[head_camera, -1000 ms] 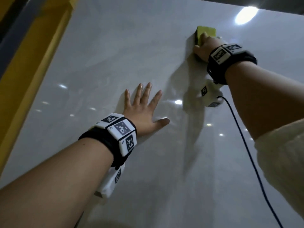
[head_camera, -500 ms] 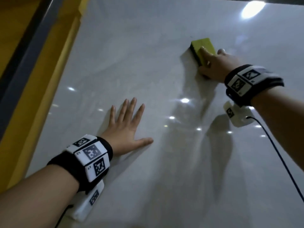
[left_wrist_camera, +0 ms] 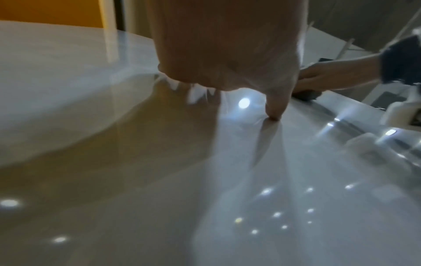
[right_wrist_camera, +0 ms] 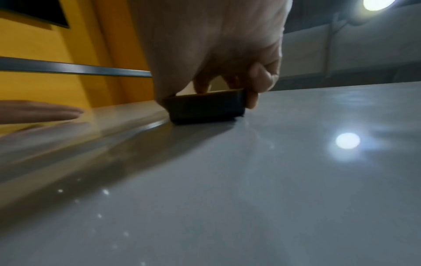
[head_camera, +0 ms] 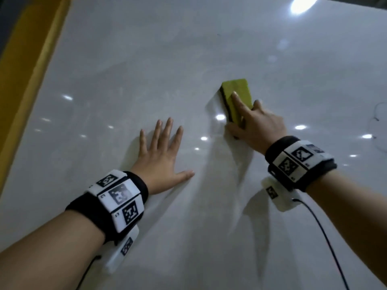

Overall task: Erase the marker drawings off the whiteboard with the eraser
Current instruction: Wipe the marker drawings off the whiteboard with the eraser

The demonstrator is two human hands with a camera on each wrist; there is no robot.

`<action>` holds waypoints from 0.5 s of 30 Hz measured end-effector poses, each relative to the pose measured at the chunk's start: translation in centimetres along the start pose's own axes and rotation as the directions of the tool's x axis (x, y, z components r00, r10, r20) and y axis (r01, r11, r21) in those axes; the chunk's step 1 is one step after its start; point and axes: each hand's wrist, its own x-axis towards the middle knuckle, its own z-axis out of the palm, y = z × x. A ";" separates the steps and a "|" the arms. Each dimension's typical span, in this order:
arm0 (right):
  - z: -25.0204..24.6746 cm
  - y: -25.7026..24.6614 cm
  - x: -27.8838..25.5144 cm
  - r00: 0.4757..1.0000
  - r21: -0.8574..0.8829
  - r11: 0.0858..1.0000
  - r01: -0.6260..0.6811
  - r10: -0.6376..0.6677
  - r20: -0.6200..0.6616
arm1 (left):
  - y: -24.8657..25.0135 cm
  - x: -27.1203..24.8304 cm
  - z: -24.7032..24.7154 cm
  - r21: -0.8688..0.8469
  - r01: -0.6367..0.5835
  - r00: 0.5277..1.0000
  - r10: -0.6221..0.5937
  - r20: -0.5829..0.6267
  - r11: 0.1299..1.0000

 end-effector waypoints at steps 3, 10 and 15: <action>2.1 -1.3 -3.9 0.985 0.015 0.985 0.174 -0.174 -0.003 | 4.3 0.0 0.5 -0.047 0.007 1.000 -0.007 -0.003 0.999; 1.4 9.4 -5.8 0.985 0.068 0.983 -0.171 0.168 0.051 | 12.2 -0.3 0.8 -0.031 -0.052 0.998 0.053 0.026 0.998; 2.3 11.0 -9.2 0.992 0.059 0.996 -0.071 0.064 0.112 | 17.6 0.6 1.3 -0.013 -0.047 0.999 0.048 0.016 0.999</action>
